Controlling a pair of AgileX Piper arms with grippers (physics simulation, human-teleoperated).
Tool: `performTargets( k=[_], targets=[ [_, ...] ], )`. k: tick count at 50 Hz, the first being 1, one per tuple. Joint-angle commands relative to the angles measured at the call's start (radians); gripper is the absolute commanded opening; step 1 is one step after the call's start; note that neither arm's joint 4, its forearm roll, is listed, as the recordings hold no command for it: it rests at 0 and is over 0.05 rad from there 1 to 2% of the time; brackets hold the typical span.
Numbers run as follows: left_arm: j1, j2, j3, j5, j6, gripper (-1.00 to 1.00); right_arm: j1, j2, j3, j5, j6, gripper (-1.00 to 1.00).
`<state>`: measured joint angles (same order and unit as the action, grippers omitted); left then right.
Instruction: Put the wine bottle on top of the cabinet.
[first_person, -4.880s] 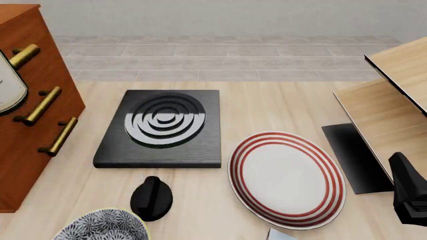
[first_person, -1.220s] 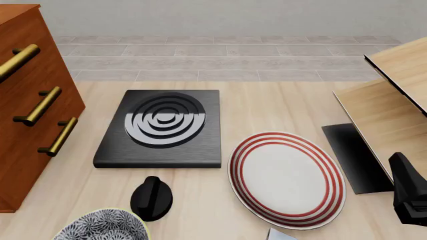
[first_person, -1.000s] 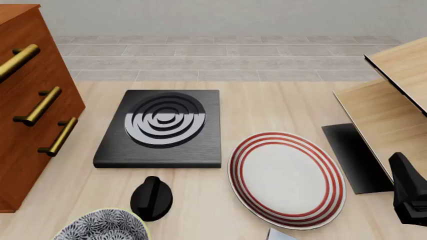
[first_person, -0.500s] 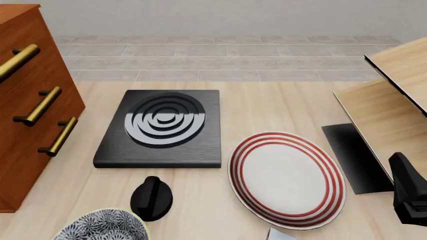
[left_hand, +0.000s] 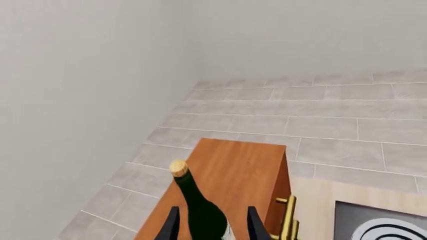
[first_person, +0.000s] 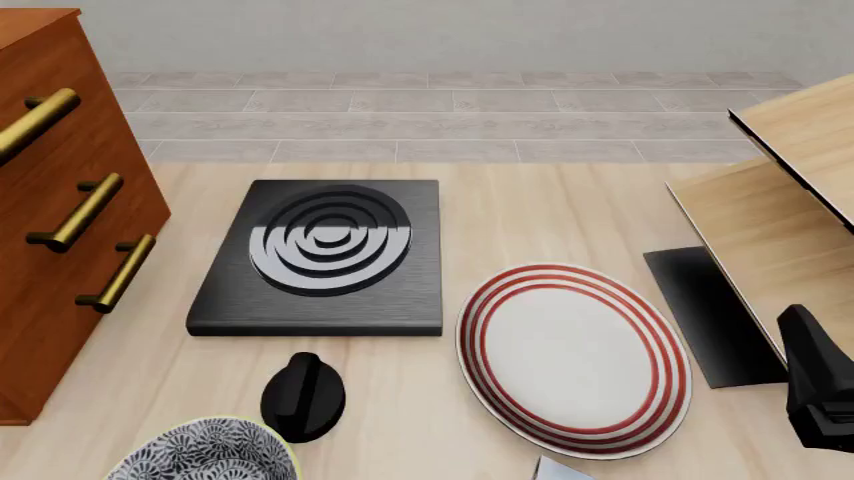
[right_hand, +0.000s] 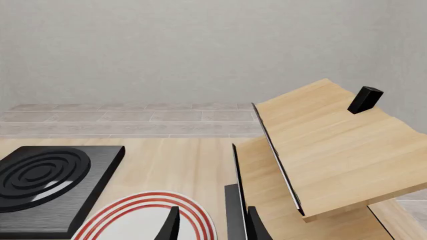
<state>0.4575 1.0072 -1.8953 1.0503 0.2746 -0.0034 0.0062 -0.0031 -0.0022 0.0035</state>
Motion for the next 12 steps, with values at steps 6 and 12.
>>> performTargets(
  k=[6, 12],
  targets=[
    [-0.102, -0.100, -0.045, 0.108, -0.018, 1.00, 0.000, 0.000, 0.000, 0.000, 0.000, 1.00],
    [-0.139, -0.113, -0.087, 0.142, -0.018, 1.00, 0.000, 0.000, 0.000, 0.000, 0.000, 1.00]
  ],
)
